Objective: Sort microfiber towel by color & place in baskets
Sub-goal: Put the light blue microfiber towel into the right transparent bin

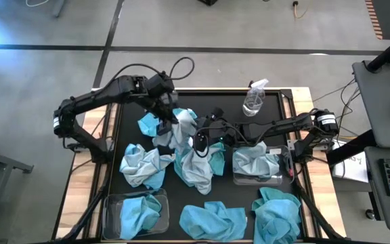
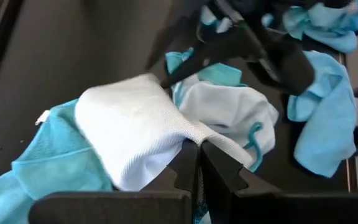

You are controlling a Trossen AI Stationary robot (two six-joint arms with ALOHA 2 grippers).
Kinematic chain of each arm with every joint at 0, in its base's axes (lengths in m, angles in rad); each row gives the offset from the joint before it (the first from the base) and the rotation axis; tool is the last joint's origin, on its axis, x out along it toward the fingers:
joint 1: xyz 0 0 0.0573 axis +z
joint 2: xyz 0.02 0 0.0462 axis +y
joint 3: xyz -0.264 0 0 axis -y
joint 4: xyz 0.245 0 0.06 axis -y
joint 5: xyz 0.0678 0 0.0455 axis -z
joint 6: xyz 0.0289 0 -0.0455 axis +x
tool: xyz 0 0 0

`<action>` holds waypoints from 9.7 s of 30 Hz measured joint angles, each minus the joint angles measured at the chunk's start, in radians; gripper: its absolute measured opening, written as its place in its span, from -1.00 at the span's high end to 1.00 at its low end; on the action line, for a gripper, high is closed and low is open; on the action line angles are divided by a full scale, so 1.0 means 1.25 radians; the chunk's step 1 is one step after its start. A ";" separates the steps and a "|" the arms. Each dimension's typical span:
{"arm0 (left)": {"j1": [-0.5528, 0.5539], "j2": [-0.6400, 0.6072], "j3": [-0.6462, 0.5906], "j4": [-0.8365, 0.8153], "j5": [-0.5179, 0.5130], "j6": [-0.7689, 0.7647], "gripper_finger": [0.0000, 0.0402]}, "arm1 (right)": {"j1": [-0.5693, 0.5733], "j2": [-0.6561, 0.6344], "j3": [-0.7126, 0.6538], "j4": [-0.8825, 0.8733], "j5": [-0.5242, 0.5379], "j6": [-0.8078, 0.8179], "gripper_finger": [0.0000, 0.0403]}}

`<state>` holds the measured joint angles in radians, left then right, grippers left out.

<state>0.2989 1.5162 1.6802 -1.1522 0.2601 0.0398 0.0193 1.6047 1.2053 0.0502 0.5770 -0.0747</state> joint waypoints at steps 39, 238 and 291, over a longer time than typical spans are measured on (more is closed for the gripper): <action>-0.061 0.000 0.003 0.015 0.022 -0.043 1.00 | 0.000 0.000 0.001 0.034 -0.117 -0.091 0.59; 0.134 -0.001 0.021 -0.158 -0.486 0.003 0.20 | 0.353 -0.033 0.139 -1.191 -0.316 0.626 0.93; 0.134 -0.001 0.021 -0.152 -0.486 0.006 0.20 | 0.346 -0.314 0.499 -1.291 -0.243 0.611 0.96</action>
<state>0.4666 1.5150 1.7065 -1.3422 -0.3473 0.0475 0.4515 1.2118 1.8288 -1.5631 0.2737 0.6895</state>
